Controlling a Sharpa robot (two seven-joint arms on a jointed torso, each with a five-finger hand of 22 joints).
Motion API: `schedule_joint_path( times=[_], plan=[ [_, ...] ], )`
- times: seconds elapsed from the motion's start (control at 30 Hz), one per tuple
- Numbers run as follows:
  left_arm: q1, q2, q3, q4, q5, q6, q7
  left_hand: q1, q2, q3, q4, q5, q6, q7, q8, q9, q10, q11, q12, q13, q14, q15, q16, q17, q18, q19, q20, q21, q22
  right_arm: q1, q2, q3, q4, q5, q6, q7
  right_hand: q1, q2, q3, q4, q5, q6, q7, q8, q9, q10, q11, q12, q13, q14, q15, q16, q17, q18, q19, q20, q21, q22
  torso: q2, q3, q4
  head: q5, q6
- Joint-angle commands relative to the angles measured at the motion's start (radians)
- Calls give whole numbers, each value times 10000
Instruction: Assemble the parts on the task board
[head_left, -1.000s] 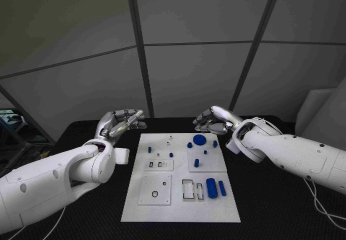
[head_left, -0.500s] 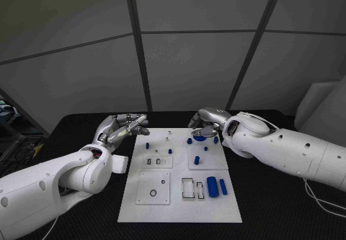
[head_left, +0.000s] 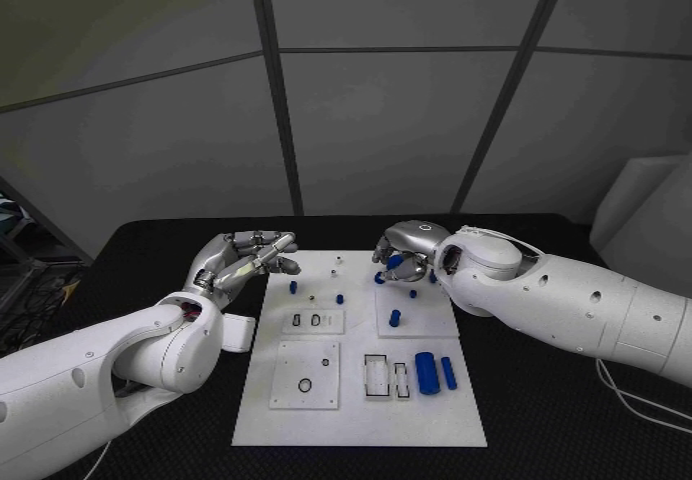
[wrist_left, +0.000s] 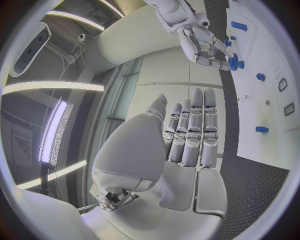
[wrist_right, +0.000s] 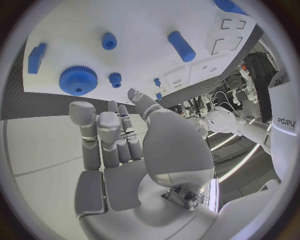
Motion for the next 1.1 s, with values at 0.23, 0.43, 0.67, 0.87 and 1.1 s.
schedule_joint_path(
  times=[0.23, 0.43, 0.67, 0.87, 1.1],
  plan=[
    [19, 10, 10, 17, -95, 220, -46, -84, -86, -27, 56, -42, 31, 25, -88, -12, 69, 37, -91, -11, -28, 53, -64, 36, -201, 9, 23, 43, 15, 25, 155, 6, -121, -573, 473, -324, 81, -40, -13, 71, -56, -62, -10, -11, 1, -91, -22, -3, 11, 325, 57, 322, 361, -162, 149, 11, 274, 354, 134, -13, 29, -25, -34],
    [19, 8, 10, 1, -95, 250, -67, -95, -86, -30, 61, -42, 29, 31, -98, -12, 67, 42, -103, -11, -30, 56, -67, 46, -202, 7, 25, 44, 15, 25, 177, 5, -175, -638, 495, -372, 123, -1, 19, 97, -40, -31, 6, 4, 9, -47, -24, 17, 20, 330, 54, 519, 563, -186, 193, 15, 435, 552, 140, -8, 23, 2, -82],
    [19, 4, 10, -26, -95, 262, -95, -123, -78, -33, 77, -41, 24, 52, -121, -13, 61, 54, -131, -11, -34, 65, -75, 69, -203, 4, 31, 45, 17, 25, 225, 5, -209, -654, 612, -320, 97, 96, 100, 213, -37, 26, -7, 13, 15, 101, -44, 43, 28, 328, 47, 772, 809, -230, 271, 17, 685, 879, 170, -2, 8, 5, -63],
    [19, 7, 10, -34, -95, 282, -118, -130, -74, -33, 82, -40, 23, 57, -128, -13, 59, 59, -140, -11, -35, 67, -78, 77, -203, 3, 32, 45, 17, 25, 321, 4, -361, -656, 713, -263, 116, 163, 206, 272, -76, 91, -15, 24, 21, 212, -65, 49, 27, 330, 35, 928, 966, -256, 316, 12, 832, 1074, 182, 1, 30, -4, -99],
    [19, 14, 10, -49, -95, 307, -139, -137, -71, -33, 86, -39, 22, 63, -133, -13, 57, 62, -147, -11, -36, 70, -80, 83, -203, 2, 34, 45, 17, 23, 437, 2, -479, -655, 755, -207, 111, 165, 297, 329, -161, 142, -13, 24, 22, 321, -78, 48, 24, 318, 30, 1033, 1049, -267, 316, 9, 923, 1174, 191, -12, 32, 31, -123]
  ],
)
